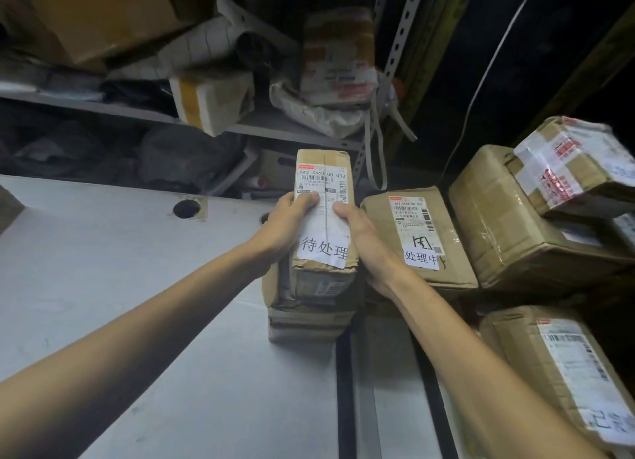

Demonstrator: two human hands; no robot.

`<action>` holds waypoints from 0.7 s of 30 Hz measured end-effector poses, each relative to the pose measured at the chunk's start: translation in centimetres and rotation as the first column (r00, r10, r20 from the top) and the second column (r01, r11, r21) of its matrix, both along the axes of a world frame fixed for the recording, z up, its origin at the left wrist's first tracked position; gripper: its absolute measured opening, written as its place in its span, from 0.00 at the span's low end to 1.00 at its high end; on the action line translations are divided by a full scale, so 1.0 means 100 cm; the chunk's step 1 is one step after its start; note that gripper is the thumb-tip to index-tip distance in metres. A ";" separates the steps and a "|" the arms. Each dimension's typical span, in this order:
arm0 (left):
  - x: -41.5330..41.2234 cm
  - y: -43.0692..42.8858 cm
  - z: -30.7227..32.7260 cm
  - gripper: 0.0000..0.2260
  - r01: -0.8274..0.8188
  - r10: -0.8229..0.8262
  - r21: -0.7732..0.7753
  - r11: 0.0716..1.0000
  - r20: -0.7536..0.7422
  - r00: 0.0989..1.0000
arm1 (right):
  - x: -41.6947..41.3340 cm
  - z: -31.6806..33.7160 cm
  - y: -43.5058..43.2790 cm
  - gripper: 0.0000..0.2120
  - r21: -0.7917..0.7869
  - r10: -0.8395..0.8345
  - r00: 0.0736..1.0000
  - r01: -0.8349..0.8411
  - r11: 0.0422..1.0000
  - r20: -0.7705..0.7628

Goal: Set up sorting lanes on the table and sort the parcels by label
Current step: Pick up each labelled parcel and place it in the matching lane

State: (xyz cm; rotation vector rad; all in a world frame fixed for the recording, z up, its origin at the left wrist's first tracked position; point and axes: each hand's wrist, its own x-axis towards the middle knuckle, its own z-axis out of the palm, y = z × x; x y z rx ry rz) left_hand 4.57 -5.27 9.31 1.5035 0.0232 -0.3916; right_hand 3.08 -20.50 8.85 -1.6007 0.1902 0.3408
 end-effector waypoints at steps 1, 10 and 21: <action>0.002 0.000 -0.003 0.36 0.000 0.000 0.008 1.000 -0.006 1.000 | -0.001 0.001 0.000 0.35 0.000 -0.004 1.000 0.004 1.000 -0.004; -0.005 0.007 -0.002 0.37 -0.026 0.028 0.078 0.997 -0.025 0.999 | -0.011 0.012 -0.004 0.23 -0.048 -0.047 0.999 0.047 0.998 0.011; -0.059 0.021 0.053 0.19 -0.243 0.143 0.378 0.893 0.275 0.951 | -0.045 0.076 0.003 0.15 -0.290 0.098 0.843 0.071 0.954 0.528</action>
